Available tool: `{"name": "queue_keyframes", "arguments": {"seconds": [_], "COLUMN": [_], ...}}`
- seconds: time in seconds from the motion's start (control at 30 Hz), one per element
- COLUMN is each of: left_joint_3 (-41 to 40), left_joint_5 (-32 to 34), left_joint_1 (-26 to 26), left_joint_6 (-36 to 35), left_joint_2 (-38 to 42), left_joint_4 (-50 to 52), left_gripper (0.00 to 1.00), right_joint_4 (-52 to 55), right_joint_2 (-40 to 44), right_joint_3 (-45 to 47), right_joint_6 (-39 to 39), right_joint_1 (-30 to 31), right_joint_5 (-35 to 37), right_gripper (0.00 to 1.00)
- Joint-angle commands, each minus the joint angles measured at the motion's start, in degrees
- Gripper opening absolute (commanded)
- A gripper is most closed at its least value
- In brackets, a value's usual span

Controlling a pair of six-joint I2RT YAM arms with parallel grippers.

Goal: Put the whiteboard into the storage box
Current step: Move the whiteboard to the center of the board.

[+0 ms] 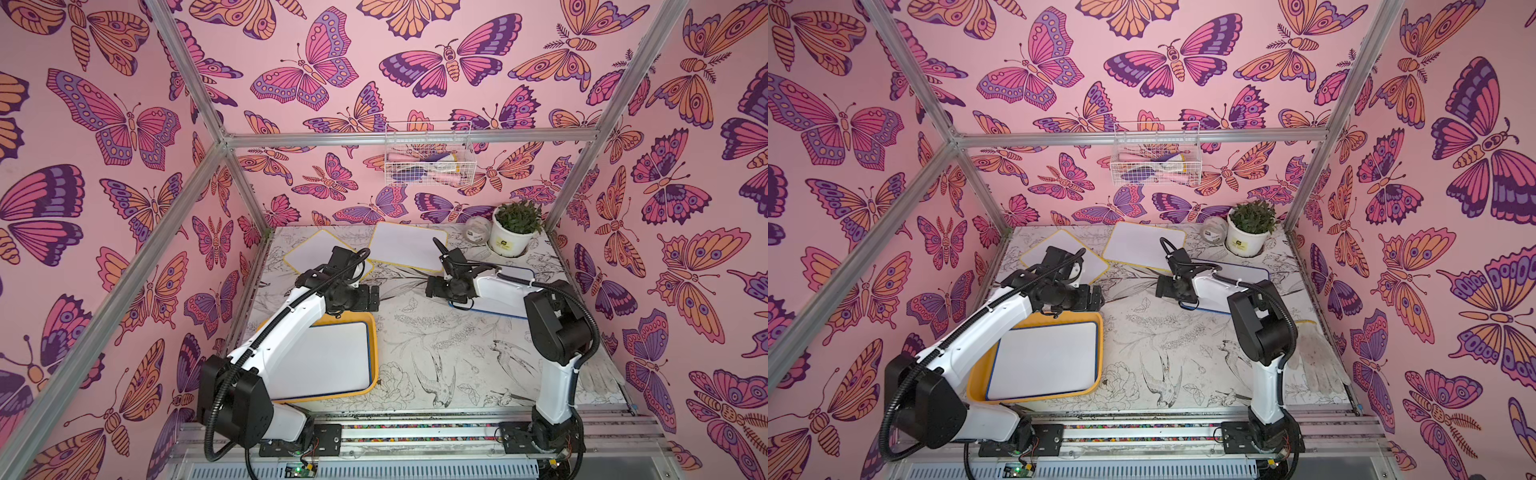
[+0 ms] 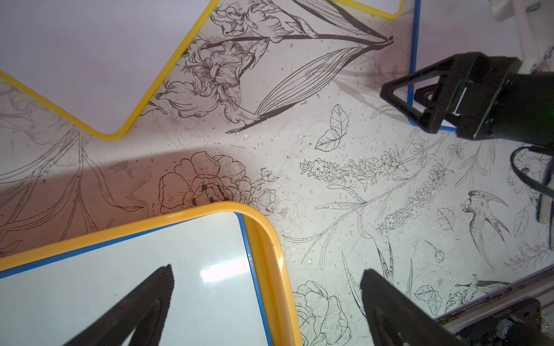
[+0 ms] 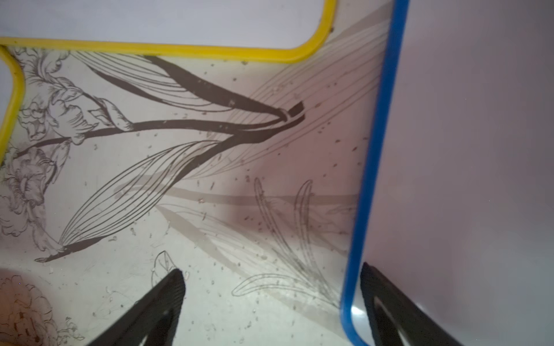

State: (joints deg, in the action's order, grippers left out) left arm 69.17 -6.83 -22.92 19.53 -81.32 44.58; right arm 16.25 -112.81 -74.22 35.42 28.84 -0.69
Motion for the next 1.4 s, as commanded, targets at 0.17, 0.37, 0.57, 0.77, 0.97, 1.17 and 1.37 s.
{"name": "queue_keyframes", "arguments": {"seconds": [0.17, 0.37, 0.57, 0.77, 0.97, 1.17, 1.37], "left_joint_3": [-0.43, -0.46, -0.44, -0.55, -0.72, -0.93, 2.39], "left_joint_5": [0.41, 0.41, -0.02, 0.32, 0.96, 4.05, 7.89], "left_joint_1": [0.68, 1.36, 3.10, 4.54, 4.58, 0.24, -7.73], "left_joint_6": [-0.46, -0.37, 0.07, 0.25, 0.16, 0.02, 2.58], "left_joint_2": [0.28, 0.57, 0.81, 0.80, 0.35, -0.11, -3.33], "left_joint_4": [-0.25, -0.20, -0.30, -0.32, -0.32, -0.60, -0.40], "left_gripper": [0.99, 0.99, 0.99, 0.99, 0.99, 1.00, 1.00], "right_joint_4": [-3.90, -5.43, -8.07, -9.67, -9.74, -3.93, 0.54], "right_joint_2": [3.22, 5.76, 5.08, 5.02, 12.56, 26.69, 37.79], "right_joint_3": [9.97, 14.51, 16.47, 16.21, 19.37, 22.51, 27.92], "right_joint_6": [10.81, 15.64, 19.92, 21.46, 20.36, 16.14, 12.74], "right_joint_1": [6.98, 11.92, 18.80, 23.39, 23.90, 20.25, 8.73], "right_joint_5": [-0.03, 0.77, 0.98, -0.01, 0.62, 5.48, 6.24], "right_gripper": [0.91, 0.90, 0.89, 0.89, 0.90, 0.95, 0.99]}}
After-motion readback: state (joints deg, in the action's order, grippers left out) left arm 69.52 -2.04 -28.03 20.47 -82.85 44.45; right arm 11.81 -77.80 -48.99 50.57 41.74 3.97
